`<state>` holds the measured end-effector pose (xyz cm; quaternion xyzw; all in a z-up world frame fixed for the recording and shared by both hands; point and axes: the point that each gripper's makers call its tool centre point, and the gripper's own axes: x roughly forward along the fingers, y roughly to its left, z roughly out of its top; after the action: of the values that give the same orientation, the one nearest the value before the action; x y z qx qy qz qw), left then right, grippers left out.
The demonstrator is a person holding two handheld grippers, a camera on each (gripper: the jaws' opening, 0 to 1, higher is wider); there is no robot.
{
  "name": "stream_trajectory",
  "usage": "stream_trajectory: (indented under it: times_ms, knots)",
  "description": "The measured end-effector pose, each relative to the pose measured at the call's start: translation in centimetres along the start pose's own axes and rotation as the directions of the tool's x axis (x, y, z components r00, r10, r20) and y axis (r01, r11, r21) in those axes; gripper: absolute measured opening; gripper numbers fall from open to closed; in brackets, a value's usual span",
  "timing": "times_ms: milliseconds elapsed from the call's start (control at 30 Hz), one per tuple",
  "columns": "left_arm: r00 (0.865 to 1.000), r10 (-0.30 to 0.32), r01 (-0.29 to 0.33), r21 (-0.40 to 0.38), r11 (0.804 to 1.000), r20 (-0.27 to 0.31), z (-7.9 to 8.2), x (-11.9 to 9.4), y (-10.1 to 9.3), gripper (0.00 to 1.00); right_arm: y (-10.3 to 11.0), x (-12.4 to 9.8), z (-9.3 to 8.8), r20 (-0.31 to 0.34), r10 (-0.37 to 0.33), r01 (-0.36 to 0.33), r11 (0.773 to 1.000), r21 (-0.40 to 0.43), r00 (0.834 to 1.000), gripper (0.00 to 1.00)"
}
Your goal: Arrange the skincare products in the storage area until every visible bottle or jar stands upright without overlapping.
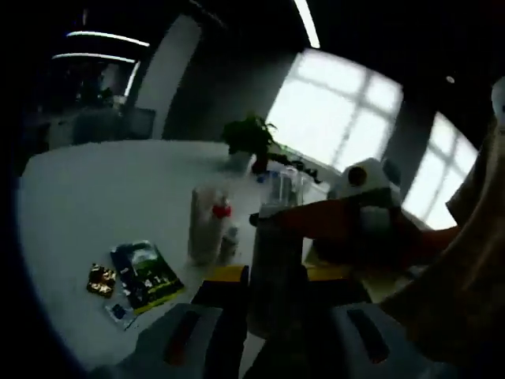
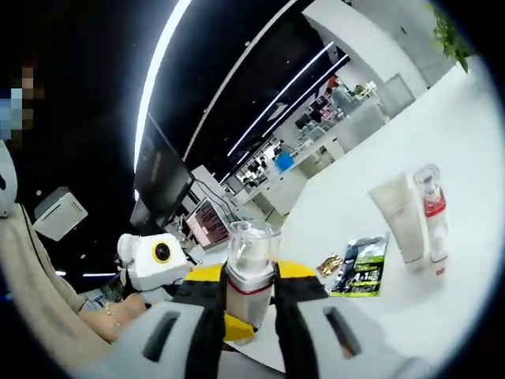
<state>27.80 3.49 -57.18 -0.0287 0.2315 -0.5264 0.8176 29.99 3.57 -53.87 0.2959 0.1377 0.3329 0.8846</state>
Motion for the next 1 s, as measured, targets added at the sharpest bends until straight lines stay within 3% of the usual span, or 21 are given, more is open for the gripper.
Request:
stream_trajectory:
  times_ms: [100,233,400,433,467,500,567,700,767,900,933,1000]
  knots:
    - [0.994,0.112,-0.109,0.105,0.988,-0.018,0.0,-0.1,0.7,0.22,-0.2,0.1,0.1,-0.019,-0.052,0.051,0.997,-0.054,0.998,0.22]
    - [0.972,0.234,-0.221,0.235,0.946,-0.028,0.0,-0.2,1.2,0.21,0.2,0.5,0.2,-0.041,-0.088,0.083,0.988,-0.129,0.995,0.22]
    - [0.942,0.336,-0.308,0.326,0.894,-0.031,0.1,-0.6,1.8,0.2,0.6,0.9,0.2,-0.054,-0.122,0.111,0.978,-0.178,0.991,0.22]
    - [0.94,0.339,-0.311,0.321,0.895,-0.035,0.0,-0.5,1.7,0.2,0.7,0.9,0.1,-0.055,-0.128,0.116,0.976,-0.185,0.99,0.22]
    - [0.942,0.333,-0.305,0.308,0.901,-0.043,-0.1,-0.5,1.6,0.2,0.7,0.9,0.0,-0.06,-0.134,0.12,0.973,-0.196,0.989,0.22]
    - [0.948,0.313,-0.289,0.237,0.927,-0.066,-0.5,-0.4,1.4,0.2,0.7,0.9,-0.2,-0.073,-0.142,0.123,0.968,-0.22,0.987,0.22]
    - [0.963,0.264,-0.252,0.166,0.953,-0.054,-0.5,-0.4,1.1,0.2,0.7,0.7,-0.2,-0.076,-0.139,0.118,0.965,-0.234,0.987,0.22]
    - [0.976,0.214,-0.207,0.132,0.969,-0.041,-0.5,-0.7,0.9,0.19,1.2,0.5,-0.1,-0.076,-0.083,0.063,0.97,-0.237,0.994,0.22]
    - [0.987,0.159,-0.155,0.087,0.984,-0.034,-0.4,-0.7,0.4,0.19,1.7,0.4,0.0,-0.074,-0.037,0.017,0.968,-0.25,0.997,0.21]
    - [1.0,0.001,0.0,0.025,1.0,-0.025,0.1,-1.3,-0.8,0.19,3.0,-0.1,0.4,-0.112,0.09,-0.117,0.958,-0.26,0.99,0.19]
    - [1.0,-0.025,0.025,0.022,0.999,-0.009,0.4,-1.4,-0.9,0.19,3.3,-0.2,0.7,-0.106,0.116,-0.139,0.958,-0.252,0.988,0.19]
    - [0.99,-0.142,0.142,-0.038,0.989,0.001,0.7,-1.8,-2.1,0.19,4.3,-0.4,0.9,-0.108,0.186,-0.205,0.957,-0.204,0.977,0.2]
